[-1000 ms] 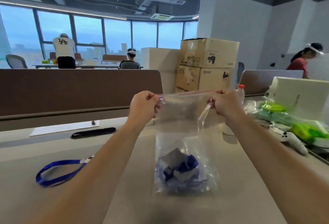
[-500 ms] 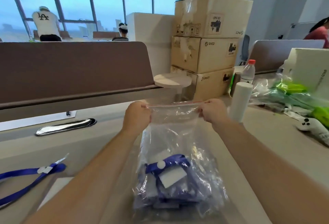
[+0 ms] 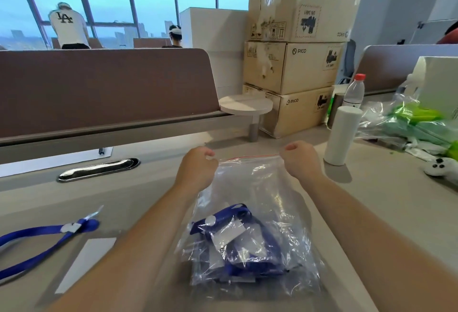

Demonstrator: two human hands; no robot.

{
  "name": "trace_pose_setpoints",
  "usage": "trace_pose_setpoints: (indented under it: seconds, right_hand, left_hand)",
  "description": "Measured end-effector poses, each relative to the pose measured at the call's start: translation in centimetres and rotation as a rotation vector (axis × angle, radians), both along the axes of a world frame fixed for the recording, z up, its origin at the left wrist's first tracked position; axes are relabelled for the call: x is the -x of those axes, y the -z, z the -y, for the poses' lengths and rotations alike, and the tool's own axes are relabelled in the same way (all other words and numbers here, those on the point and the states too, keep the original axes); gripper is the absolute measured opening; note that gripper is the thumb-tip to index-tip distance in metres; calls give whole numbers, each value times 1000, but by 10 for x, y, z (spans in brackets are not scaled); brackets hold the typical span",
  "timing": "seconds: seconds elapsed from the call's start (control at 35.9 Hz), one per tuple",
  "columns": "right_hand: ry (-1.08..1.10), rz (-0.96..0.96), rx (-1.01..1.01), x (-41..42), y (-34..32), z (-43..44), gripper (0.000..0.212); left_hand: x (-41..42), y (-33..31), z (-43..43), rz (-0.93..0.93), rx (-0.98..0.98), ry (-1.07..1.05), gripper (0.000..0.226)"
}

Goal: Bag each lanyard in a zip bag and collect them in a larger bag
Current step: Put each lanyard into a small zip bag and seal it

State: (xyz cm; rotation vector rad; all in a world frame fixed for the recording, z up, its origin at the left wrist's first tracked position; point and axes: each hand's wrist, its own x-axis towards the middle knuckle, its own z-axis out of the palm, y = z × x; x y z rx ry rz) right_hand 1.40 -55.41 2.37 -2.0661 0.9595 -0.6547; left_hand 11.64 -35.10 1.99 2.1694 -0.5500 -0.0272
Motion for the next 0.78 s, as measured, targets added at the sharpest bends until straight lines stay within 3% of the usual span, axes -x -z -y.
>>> trace_pose_setpoints:
  seconds: [0.11,0.36,0.58,0.78]
  right_hand:
    - [-2,-16,87,7,-8,-7,28]
    - [-113,182,128,27,-42,-68,17]
    - [-338,262,110,44,-50,-164,13]
    - [-530,269,142,27,-37,-267,8]
  left_hand:
    - [12,-8,-5,35,27,53,26]
    - [55,-39,-39,117,82,103,16]
    - [92,-51,-128,183,102,60,10]
    - [97,-40,-224,205,-40,-99,12]
